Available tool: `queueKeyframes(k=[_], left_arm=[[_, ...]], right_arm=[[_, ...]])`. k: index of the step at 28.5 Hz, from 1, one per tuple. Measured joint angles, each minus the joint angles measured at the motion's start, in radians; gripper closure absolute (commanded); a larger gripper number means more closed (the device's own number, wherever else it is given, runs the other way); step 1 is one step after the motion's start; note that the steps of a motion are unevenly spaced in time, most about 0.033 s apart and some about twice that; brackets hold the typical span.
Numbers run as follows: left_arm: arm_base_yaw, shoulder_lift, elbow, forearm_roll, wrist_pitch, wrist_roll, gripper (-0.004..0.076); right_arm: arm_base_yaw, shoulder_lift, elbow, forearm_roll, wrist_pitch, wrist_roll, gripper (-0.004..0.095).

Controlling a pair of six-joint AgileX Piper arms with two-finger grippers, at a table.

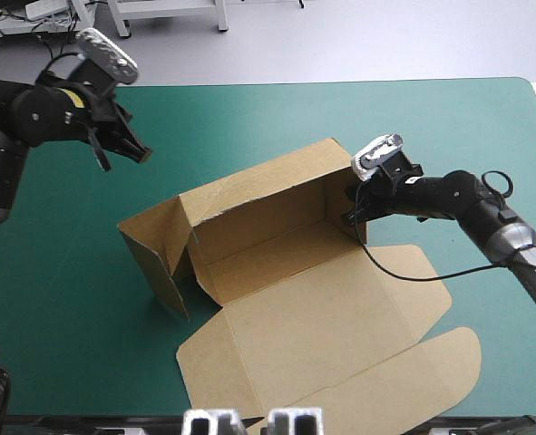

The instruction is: Fold the box

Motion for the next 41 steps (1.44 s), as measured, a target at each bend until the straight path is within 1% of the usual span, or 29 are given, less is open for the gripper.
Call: queueKeyframes(k=[1,4,8,10,13,16,22,28,32,36,38,41], left_arm=[[0.058,0.000,0.000,-0.041,0.001,0.003,0.0725],[0.216,-0.001,0.008,-0.150,-0.001,0.003,0.0725],[0.277,-0.002,0.056,-0.165,-0.001,0.003,0.0728],[0.294,-0.002,0.090,-0.165,-0.001,0.003,0.0728],[0.304,-0.002,0.134,-0.165,-0.006,0.004,0.0728],[0.307,-0.002,0.167,-0.167,-0.021,0.004,0.0728],[0.308,-0.001,0.181,-0.172,-0.042,0.004,0.0733],[0.308,-0.001,0.181,-0.207,-0.046,0.004,0.0734],[0.308,-0.001,0.181,-0.263,-0.046,0.024,0.0733],[0.308,-0.002,0.181,-0.292,-0.046,0.031,0.0734],[0.308,-0.002,0.181,-0.295,-0.046,0.031,0.0733],[0.308,-0.002,0.181,-0.295,-0.046,0.031,0.0734]], right_arm=[[-0.002,0.000,-0.030,-0.037,0.033,0.041,0.0928],[-0.003,0.000,-0.168,-0.218,0.207,0.218,0.0928],[-0.003,0.000,-0.259,-0.386,0.351,0.426,0.0928],[-0.003,0.000,-0.284,-0.476,0.412,0.504,0.0928],[-0.003,0.000,-0.308,-0.549,0.469,0.589,0.0928],[-0.001,0.000,-0.316,-0.571,0.492,0.628,0.0928],[-0.001,0.010,-0.325,-0.578,0.489,0.663,0.0928],[-0.001,0.149,-0.401,-0.590,0.536,0.699,0.0928],[-0.001,0.261,-0.515,-0.589,0.596,0.729,0.0928],[-0.001,0.360,-0.607,-0.584,0.587,0.742,0.0925],[-0.001,0.398,-0.641,-0.583,0.583,0.744,0.0902],[-0.001,0.428,-0.670,-0.583,0.585,0.741,0.0785]])
